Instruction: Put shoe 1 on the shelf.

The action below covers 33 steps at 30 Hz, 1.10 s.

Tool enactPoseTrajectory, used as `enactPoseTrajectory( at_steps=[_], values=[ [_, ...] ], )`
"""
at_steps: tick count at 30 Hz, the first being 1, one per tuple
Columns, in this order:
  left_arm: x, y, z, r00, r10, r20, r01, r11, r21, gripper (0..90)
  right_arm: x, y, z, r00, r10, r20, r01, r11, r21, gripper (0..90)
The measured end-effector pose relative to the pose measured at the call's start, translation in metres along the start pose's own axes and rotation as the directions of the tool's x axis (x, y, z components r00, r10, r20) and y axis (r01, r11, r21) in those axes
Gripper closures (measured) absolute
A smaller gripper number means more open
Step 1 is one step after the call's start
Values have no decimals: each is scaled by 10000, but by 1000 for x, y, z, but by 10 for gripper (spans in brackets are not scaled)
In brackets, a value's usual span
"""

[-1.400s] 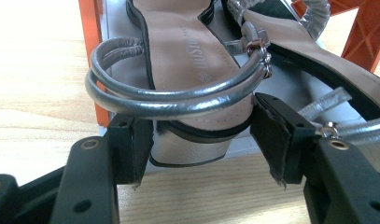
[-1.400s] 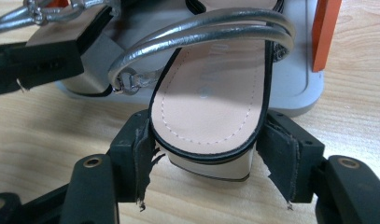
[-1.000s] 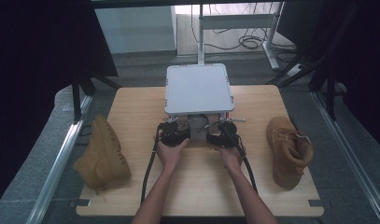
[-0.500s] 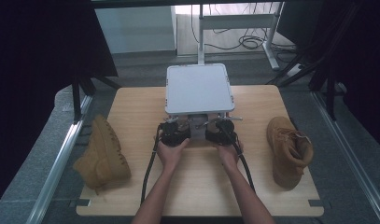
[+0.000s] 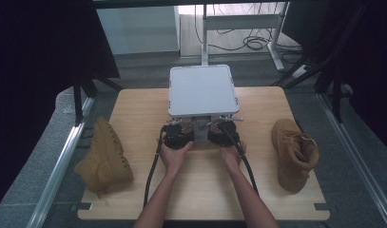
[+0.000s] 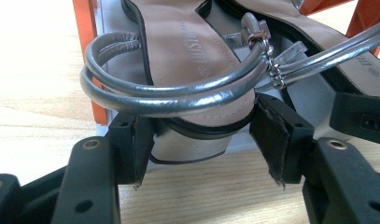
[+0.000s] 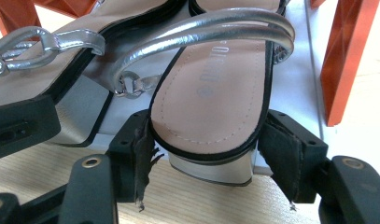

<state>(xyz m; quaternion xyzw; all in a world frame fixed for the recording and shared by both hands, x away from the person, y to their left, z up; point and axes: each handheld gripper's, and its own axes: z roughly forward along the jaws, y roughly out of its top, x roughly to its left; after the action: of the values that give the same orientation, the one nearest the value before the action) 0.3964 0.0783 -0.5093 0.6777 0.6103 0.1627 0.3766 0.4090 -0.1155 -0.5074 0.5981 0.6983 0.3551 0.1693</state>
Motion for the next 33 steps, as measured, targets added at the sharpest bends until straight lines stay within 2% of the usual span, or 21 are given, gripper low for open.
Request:
enactPoseTrajectory(
  at_steps=[3,5,9,11,13,17,21,25,27,30,33],
  values=[
    [1,1,0,10000,19,39,-19,10000,55,402,0,0,0,10000,-98,-11,98,9999,-28,361],
    [1,1,0,10000,-9,76,9,10000,63,401,-1,-1,0,9999,8,-151,-6,9999,111,350],
    [1,2,0,10000,25,89,-25,10000,81,400,-4,-5,-2,9993,-131,-340,133,9999,70,322],
    [3,2,0,9998,131,113,-133,9998,116,400,-5,-7,-5,9987,-163,-479,164,9999,10,316],
    [3,2,-1,9997,19,245,-21,10000,93,399,-6,-9,-9,9984,-201,-531,199,9998,-47,317],
    [5,2,-4,9992,76,400,-81,9999,113,400,-7,-12,-19,9971,-380,-657,368,9991,-195,345],
    [9,0,-13,9971,179,742,-168,9997,-150,398,-12,-14,-29,9939,-661,-883,636,9975,-313,427],
    [15,-1,-27,9920,317,1219,-278,9990,-336,394,-17,-15,-36,9916,-748,-1054,705,9965,-440,533],
    [18,-3,-34,9912,323,1286,-269,9987,-440,405,-20,-17,-40,9911,-845,-1030,797,9956,-503,590],
    [24,-6,-40,9905,429,1307,-367,9981,-490,476,-27,-18,-43,9919,-877,-919,838,9955,-452,665],
    [31,-9,-43,9912,492,1225,-448,9982,-390,599,-34,-20,-44,9934,-763,-855,726,9963,-458,727]
  ],
)
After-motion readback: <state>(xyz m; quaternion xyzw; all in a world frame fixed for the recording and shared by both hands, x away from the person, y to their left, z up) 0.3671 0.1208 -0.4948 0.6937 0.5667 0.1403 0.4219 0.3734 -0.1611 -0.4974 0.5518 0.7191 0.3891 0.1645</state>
